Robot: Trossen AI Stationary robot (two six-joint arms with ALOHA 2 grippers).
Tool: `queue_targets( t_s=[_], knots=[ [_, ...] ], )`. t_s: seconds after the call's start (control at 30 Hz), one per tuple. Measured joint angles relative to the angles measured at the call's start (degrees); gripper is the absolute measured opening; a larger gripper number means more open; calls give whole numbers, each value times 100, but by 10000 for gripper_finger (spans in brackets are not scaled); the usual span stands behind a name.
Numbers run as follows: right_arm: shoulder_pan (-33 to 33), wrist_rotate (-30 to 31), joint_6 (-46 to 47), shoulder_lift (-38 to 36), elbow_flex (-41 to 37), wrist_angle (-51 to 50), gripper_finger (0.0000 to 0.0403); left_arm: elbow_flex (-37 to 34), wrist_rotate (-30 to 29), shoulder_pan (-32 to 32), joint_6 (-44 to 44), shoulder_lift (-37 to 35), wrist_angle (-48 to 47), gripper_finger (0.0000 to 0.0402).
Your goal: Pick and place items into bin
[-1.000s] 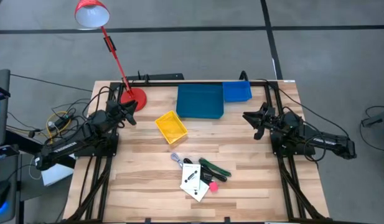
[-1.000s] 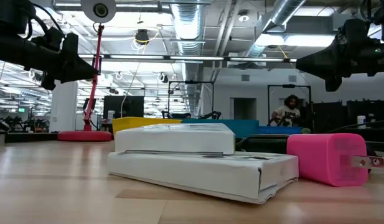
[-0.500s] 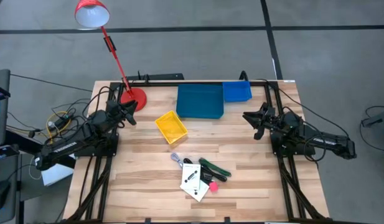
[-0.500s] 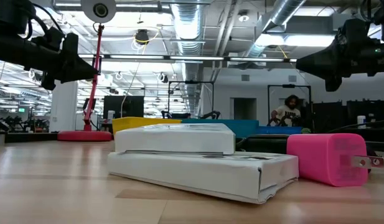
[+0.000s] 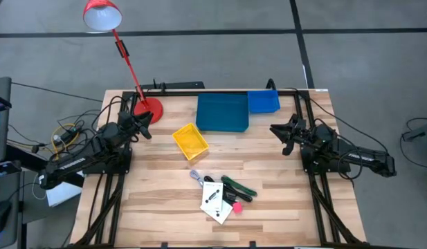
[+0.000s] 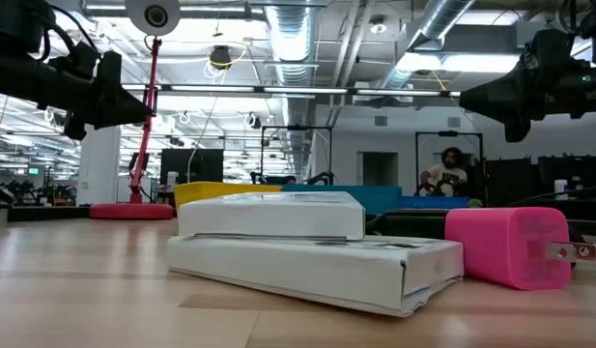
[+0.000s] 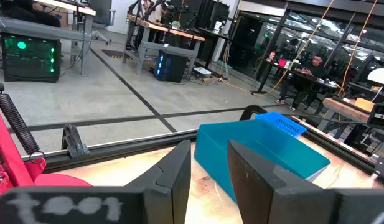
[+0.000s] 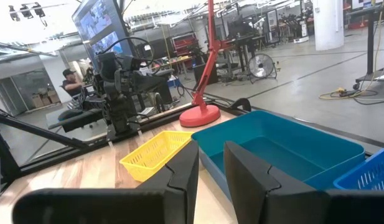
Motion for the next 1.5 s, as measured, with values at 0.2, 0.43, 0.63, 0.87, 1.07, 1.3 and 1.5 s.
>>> queue_targets(
  t_s=[0.2, 0.43, 0.63, 0.87, 1.07, 1.3, 1.5],
  knots=[
    [0, 0, 0, -2, 0, 0, 70, 0, -1, 0, 0, 0, 0, 94],
    [-2, 0, 0, -2, 0, 0, 70, 0, -1, 0, 0, 0, 0, 94],
    [-1, 0, 0, -1, 0, 0, 70, 0, 0, 0, 0, 2, 0, 94],
    [-1, 0, 0, 0, 0, 0, 70, 0, -1, -1, 0, 0, 0, 94],
    [-2, 0, 0, -2, 0, 0, 70, 0, 0, -2, 0, 0, 0, 94],
    [-1, -1, 0, -1, -1, 5, 70, 0, 0, 0, 0, 2, 1, 94],
    [0, 0, 0, -2, -2, 318, 70, 0, 0, -2, 0, 0, 0, 94]
  ],
)
